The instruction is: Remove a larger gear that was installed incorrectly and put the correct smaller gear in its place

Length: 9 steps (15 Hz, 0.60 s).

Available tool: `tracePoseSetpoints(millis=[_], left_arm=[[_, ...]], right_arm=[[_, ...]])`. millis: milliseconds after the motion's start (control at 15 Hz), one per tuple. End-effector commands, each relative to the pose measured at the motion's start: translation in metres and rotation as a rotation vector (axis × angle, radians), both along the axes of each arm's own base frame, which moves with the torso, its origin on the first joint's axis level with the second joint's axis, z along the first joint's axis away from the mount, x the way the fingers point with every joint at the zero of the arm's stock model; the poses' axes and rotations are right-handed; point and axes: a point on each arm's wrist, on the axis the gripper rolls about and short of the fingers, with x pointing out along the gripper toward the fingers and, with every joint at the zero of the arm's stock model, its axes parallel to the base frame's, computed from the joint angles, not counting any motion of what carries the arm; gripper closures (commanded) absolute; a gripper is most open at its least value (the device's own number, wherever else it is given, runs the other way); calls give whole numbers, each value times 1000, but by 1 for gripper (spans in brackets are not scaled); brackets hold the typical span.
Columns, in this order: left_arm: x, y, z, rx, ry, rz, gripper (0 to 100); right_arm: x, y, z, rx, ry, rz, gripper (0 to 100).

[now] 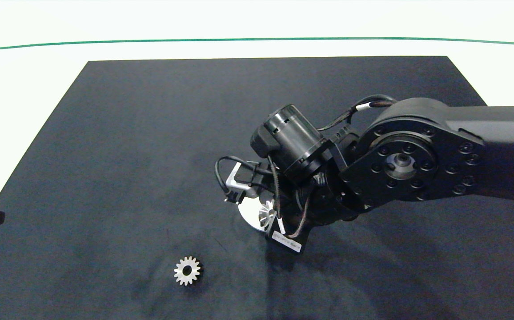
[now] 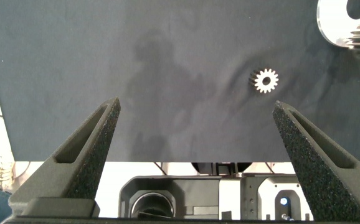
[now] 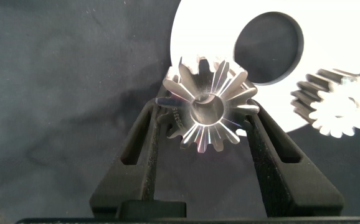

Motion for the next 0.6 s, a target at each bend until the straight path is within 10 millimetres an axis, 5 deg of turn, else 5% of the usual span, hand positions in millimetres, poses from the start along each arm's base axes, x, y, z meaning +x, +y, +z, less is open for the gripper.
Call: tracePoseSetpoints(millis=[67,267,600], left_arm=[[-1,0,0,0,4,6,0],[-1,1,1,-1,-2,9,0],[-2,1,1,-5,-3,8,0]], right_arm=[[-18,-10,18,29,-17,25,90],[-36,-34,26,30,-7,20,96],[-49,-91,12,-37,51,-68,96]])
